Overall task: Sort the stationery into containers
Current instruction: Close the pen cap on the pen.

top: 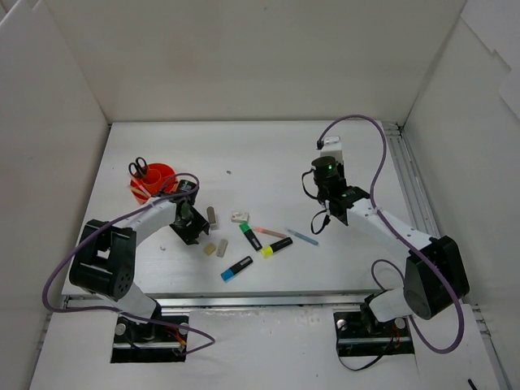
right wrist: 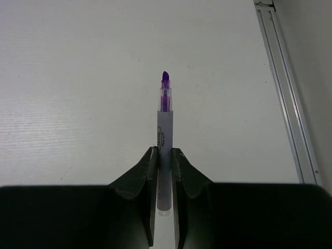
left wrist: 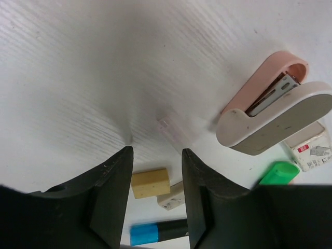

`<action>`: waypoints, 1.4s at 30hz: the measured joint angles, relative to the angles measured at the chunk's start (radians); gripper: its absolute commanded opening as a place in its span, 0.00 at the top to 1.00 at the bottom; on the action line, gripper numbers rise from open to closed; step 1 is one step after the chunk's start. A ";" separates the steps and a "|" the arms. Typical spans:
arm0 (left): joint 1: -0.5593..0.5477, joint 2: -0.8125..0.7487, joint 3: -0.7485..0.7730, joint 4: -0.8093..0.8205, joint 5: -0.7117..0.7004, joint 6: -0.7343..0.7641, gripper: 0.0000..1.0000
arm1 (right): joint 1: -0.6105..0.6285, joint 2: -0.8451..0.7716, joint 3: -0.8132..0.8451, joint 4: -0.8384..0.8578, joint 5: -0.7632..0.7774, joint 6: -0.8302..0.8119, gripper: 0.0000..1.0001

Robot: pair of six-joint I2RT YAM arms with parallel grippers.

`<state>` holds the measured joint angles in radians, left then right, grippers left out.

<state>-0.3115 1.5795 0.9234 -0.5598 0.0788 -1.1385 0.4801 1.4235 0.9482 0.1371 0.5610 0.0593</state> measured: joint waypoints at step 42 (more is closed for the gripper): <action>-0.169 0.110 0.206 0.020 -0.049 0.652 0.96 | -0.023 -0.010 -0.038 0.038 -0.072 -0.043 1.00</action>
<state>-0.4808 1.6894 1.1297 -0.5396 0.0296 -0.4862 0.4576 1.4132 0.9104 0.1749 0.4885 0.0166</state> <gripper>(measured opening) 0.116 0.102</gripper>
